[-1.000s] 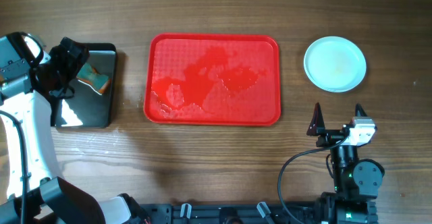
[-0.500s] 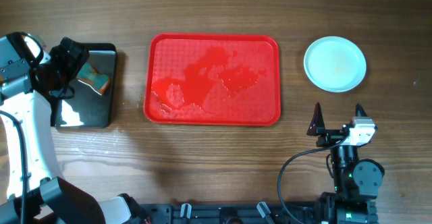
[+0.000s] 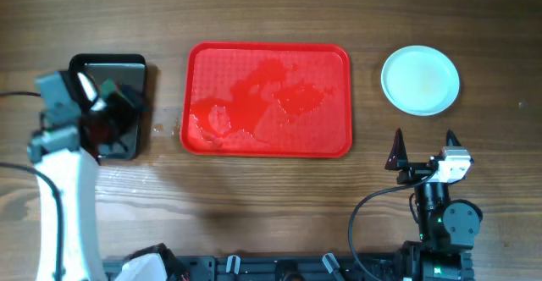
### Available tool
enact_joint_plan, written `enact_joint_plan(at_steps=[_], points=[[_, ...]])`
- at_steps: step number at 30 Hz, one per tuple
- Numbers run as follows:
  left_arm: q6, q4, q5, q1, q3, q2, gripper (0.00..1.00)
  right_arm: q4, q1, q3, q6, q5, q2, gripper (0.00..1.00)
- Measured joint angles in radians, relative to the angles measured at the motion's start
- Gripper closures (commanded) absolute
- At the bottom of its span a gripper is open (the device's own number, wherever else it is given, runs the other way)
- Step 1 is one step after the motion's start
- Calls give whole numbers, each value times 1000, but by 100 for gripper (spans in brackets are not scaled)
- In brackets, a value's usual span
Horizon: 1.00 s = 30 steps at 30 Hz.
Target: Clean dirty plates on tray and stack at the side
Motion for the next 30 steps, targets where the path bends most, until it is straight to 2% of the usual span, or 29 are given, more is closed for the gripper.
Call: enact_joint_plan(at_steps=[4, 6, 12, 16, 23, 26, 30], points=[[3, 134, -1, -82, -196, -179, 0, 0, 0, 0, 0, 0, 0, 0], [22, 264, 2, -116, -342, -327, 0, 0, 0, 0, 0, 0, -1, 0], [45, 578, 31, -127, -737, -706, 0, 0, 0, 0, 0, 0, -1, 0], [48, 664, 34, -127, -880, -885, 0, 0, 0, 0, 0, 0, -1, 0], [48, 724, 29, -130, -982, -1174, 0, 0, 0, 0, 0, 0, -1, 0], [51, 743, -22, -173, -983, -1217, 0, 0, 0, 0, 0, 0, -1, 0], [141, 730, -80, -241, -983, -1256, 0, 0, 0, 0, 0, 0, -1, 0]])
